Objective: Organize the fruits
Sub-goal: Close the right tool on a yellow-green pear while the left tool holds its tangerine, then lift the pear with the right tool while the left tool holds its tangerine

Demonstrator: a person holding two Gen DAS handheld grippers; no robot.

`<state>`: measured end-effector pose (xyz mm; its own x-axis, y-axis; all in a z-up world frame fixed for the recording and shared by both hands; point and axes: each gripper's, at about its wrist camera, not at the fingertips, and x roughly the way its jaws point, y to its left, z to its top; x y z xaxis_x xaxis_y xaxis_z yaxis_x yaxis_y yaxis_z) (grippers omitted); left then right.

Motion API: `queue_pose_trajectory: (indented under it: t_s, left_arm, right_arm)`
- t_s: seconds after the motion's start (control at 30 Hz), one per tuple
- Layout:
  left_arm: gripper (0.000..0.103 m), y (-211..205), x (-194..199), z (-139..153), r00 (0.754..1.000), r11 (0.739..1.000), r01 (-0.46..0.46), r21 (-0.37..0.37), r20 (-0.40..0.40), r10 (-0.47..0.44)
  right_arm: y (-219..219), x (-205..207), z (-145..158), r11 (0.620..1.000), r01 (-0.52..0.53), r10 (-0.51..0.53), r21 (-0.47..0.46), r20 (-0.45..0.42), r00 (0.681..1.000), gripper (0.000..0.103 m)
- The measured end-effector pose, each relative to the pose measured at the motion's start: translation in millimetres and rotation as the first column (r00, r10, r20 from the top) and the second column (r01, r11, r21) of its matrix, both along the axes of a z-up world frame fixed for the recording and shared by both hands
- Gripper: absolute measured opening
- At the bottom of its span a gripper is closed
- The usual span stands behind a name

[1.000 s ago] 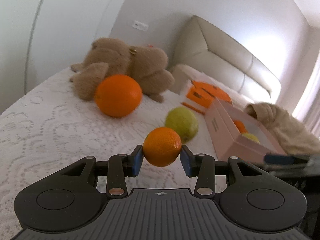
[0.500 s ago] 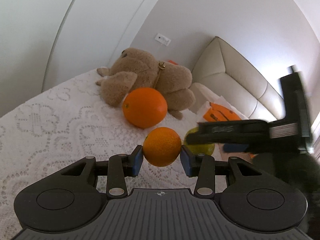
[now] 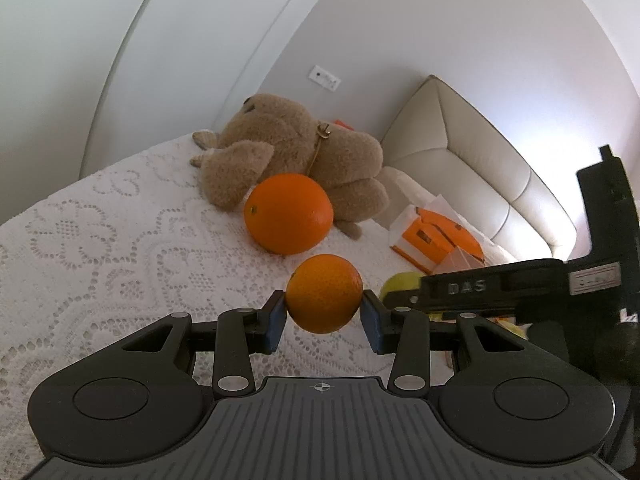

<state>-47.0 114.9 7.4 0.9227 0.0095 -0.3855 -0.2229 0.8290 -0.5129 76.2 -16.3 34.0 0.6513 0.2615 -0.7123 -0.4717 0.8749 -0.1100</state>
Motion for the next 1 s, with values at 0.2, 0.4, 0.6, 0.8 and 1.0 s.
queue_pose_trajectory:
  t_s: [0.2, 0.4, 0.6, 0.8, 1.0]
  left_arm:
    - [0.045, -0.4, 1.5, -0.4, 1.0, 1.0, 0.011, -0.002, -0.006, -0.011]
    - [0.045, -3.6, 4.6, -1.2, 0.999, 0.999, 0.039, 0.006, -0.019, -0.039]
    - [0.045, -4.7, 6.0, -1.5, 0.999, 0.999, 0.05, 0.01, -0.024, -0.049]
    - [0.045, -5.1, 6.6, -1.4, 0.998, 0.999, 0.052, 0.015, -0.027, -0.051]
    - [0.045, -6.3, 7.8, -1.8, 0.998, 0.998, 0.052, 0.022, -0.038, -0.051]
  right_arm:
    - [-19.6, 7.8, 11.6, 0.997, 0.017, -0.013, 0.082, -0.053, 0.998, 0.059]
    - [-18.4, 13.0, 19.9, 0.998, 0.016, -0.016, 0.062, 0.001, 1.0, 0.052]
    - [-16.3, 21.9, 17.7, 0.998, -0.012, 0.01, 0.067, 0.02, 1.0, 0.054]
    - [-19.1, 24.1, 1.2, 0.997, 0.001, -0.002, 0.073, 0.009, 1.0, 0.059]
    - [-5.7, 14.7, -9.5, 0.999, -0.02, 0.023, -0.034, 0.067, 0.998, 0.062]
